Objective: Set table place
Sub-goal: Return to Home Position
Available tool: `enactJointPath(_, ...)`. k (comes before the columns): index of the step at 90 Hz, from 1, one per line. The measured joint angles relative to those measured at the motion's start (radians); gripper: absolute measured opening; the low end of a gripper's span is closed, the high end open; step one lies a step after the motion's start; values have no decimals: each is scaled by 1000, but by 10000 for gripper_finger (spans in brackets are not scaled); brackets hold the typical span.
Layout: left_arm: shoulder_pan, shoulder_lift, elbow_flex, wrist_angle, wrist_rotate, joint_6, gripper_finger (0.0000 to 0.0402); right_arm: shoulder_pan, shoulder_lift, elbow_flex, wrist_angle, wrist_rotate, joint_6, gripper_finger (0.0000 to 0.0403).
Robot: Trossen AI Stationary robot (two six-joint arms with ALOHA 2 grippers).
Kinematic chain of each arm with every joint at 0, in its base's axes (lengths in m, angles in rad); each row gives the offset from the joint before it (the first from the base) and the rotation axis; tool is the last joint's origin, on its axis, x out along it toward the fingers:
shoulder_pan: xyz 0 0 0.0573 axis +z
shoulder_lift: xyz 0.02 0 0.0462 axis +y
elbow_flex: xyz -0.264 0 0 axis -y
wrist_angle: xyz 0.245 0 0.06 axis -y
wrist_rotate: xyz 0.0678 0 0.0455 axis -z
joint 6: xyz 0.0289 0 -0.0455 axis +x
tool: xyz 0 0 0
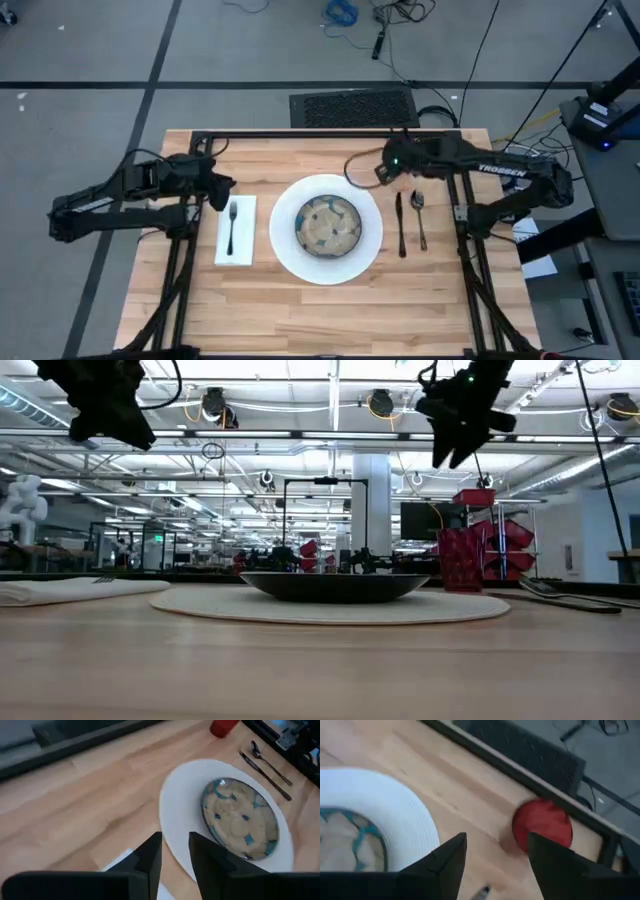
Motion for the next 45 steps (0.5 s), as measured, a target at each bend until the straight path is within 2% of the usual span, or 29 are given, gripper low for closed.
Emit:
enactJointPath(15, 0, -114, 0, 56, -158, 23, 83, -133, -47, 0, 125, 0, -101, 196)
enactJointPath(28, 0, -213, 1, 76, -371, 29, 83, -227, -119, 0, 193, 7, -121, 196)
enactJointPath(45, 0, -328, 24, 93, -390, 81, 83, -261, -260, 0, 207, 61, -162, 196)
